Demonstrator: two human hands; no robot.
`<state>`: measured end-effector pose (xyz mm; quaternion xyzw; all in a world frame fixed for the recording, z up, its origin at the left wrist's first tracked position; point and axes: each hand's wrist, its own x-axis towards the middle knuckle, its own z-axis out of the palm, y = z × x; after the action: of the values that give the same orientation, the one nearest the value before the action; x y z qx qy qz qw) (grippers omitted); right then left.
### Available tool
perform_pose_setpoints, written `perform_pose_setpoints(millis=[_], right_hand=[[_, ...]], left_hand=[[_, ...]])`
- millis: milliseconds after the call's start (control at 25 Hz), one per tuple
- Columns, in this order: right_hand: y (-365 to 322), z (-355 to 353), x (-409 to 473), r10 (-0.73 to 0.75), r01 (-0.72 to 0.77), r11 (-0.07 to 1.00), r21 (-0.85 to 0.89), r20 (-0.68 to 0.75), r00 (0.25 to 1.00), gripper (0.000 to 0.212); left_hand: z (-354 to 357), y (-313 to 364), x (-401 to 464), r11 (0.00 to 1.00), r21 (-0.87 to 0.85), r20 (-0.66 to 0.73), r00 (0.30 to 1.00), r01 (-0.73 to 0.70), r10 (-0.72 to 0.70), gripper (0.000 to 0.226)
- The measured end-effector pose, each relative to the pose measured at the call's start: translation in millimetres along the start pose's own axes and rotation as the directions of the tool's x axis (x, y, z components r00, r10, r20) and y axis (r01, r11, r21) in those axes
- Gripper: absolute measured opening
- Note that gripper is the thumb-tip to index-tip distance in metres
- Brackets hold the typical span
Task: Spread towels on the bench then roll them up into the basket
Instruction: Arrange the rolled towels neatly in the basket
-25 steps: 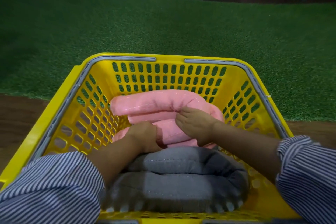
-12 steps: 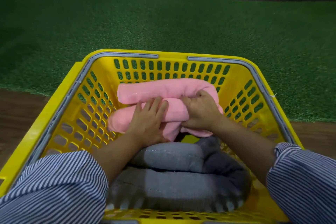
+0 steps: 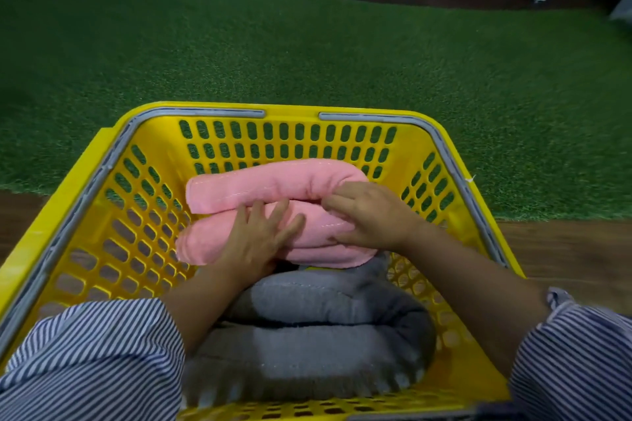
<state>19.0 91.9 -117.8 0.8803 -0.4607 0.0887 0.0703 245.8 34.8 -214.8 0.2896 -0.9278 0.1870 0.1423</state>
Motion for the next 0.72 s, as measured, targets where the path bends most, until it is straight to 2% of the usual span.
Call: perform_pose_setpoints(millis=[40,80,120,160,200,320,480,520,600,640,680,720], right_hand=[[1.1,-5.6,-3.7,0.029,-0.029,1.000,-0.007,0.051,0.998,0.022],[0.3,-9.4,-6.6,0.102,-0.098,0.995,-0.028,0.186,0.977,0.023],[-0.5,-9.6,-11.7,0.180,-0.164,0.984,-0.075,0.363,0.914,0.027],[-0.1,-6.0,-17.6,0.251,-0.214,0.968,-0.133,0.527,0.812,0.029],[-0.5,-3.5,-21.1,0.291,-0.236,0.957,-0.171,0.624,0.725,0.026],[0.4,11.6,-30.9,0.311,-0.264,0.947,-0.185,0.739,0.597,0.025],[9.5,50.2,-45.2,0.219,-0.221,0.969,-0.113,0.806,0.550,0.025],[9.5,56.8,-46.4,0.211,-0.216,0.971,-0.104,0.800,0.562,0.027],[8.9,62.3,-45.5,0.222,-0.297,0.953,-0.052,0.789,0.573,0.037],[11.2,64.1,-44.1,0.170,-0.238,0.971,-0.030,0.789,0.591,0.045],[14.2,69.8,-43.1,0.060,-0.087,0.996,-0.006,0.768,0.638,0.051],[14.5,70.8,-42.2,0.015,-0.021,1.000,-0.001,0.762,0.648,0.052]], left_hand=[[-0.5,0.8,0.0,0.995,-0.007,-0.080,0.992,-0.099,0.099,0.068],[-2.6,2.5,0.0,0.974,0.016,-0.137,0.965,-0.224,0.224,0.046],[-4.5,5.0,0.6,0.937,0.075,-0.154,0.924,-0.342,0.349,0.034],[-6.0,7.9,1.6,0.891,0.159,-0.131,0.885,-0.426,0.447,0.034],[-5.4,9.9,1.5,0.850,0.240,-0.097,0.859,-0.469,0.502,0.040],[-2.5,16.9,-0.8,0.787,0.393,-0.001,0.855,-0.476,0.518,0.047],[-2.1,21.2,-3.1,0.787,0.404,0.081,0.875,-0.467,0.478,0.036],[-1.5,20.8,-2.4,0.798,0.394,0.088,0.883,-0.456,0.461,0.036],[-2.8,21.7,-1.0,0.817,0.369,0.091,0.892,-0.443,0.443,0.032],[-3.1,22.7,-1.6,0.824,0.363,0.096,0.897,-0.436,0.432,0.029],[-3.5,23.7,-1.9,0.828,0.375,0.096,0.906,-0.417,0.412,0.031],[-4.4,24.5,-1.2,0.831,0.398,0.093,0.918,-0.390,0.386,0.036]])
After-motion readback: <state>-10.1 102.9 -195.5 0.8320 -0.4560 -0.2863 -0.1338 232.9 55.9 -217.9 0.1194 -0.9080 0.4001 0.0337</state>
